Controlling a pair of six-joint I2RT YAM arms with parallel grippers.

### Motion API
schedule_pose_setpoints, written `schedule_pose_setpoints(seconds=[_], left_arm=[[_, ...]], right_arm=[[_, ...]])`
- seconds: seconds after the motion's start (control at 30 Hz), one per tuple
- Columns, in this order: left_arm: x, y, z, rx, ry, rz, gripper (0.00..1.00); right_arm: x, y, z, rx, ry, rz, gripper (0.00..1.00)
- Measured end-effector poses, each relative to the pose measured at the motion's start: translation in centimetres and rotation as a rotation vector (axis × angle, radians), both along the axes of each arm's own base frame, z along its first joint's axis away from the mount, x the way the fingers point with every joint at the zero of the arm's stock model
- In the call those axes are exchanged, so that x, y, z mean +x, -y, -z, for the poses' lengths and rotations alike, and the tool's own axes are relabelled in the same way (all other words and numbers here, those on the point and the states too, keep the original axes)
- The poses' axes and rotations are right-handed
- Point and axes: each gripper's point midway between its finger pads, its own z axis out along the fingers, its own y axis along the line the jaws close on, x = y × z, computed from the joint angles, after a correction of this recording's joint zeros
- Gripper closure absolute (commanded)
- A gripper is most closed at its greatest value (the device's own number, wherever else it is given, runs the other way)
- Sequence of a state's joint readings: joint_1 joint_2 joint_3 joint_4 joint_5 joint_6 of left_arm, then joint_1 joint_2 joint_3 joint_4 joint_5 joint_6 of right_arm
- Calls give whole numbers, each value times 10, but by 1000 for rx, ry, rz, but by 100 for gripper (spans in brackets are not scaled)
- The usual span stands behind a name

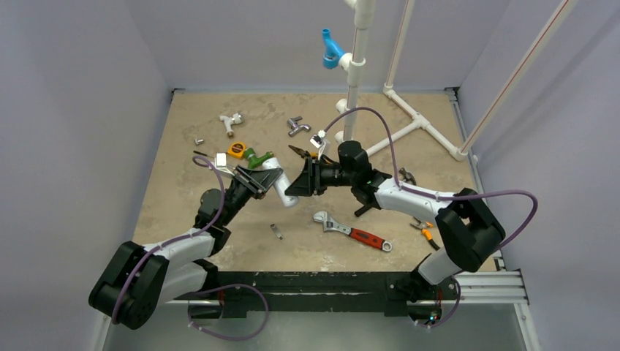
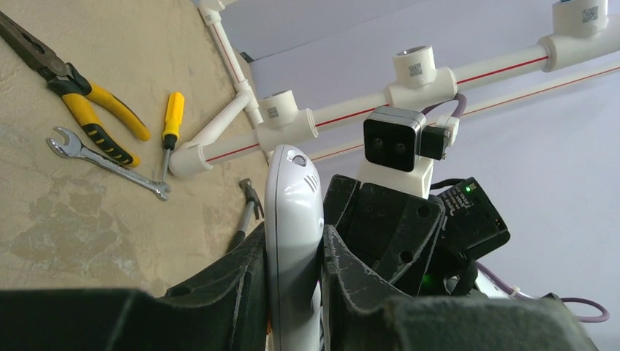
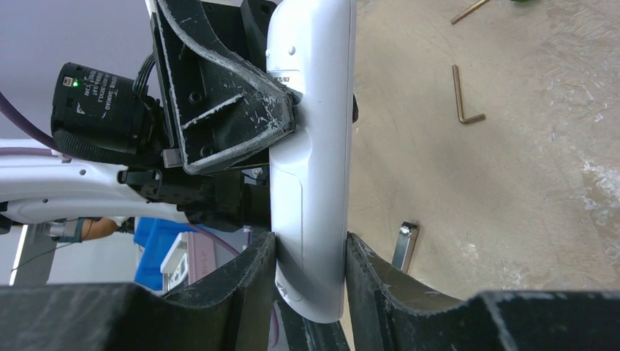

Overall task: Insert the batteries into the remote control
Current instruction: Load the battery cover into the remote control, then place the remote control at the center of the board.

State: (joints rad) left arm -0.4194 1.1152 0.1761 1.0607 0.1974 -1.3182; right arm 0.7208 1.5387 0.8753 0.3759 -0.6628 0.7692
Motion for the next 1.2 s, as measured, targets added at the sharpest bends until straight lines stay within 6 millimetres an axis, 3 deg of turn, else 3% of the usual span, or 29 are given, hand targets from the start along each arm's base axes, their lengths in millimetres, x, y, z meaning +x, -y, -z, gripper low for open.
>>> schedule_pose_setpoints(seconds=[0.23,0.33,0.5,0.63,0.93,1.2], left_arm=[[0,0,0,0,1,-2,100],[0,0,-1,0,2,-2,100],[0,0,0,0,1,0,100],[0,0,-1,-2,0,1,100],[-1,1,-2,-6,3,10,100],[-1,4,-15,-24,44,26,100]], right_arm=[[1,-1,1,-4,-4,0,69],[1,-1,1,-4,-5,-1,63],[2,-1,1,-5,-1,5,43],[4,-1,1,-5,4,13,39],[0,-9,-14,72,-5,-15,45],[1,-13,-15,99,-11,-26,68]])
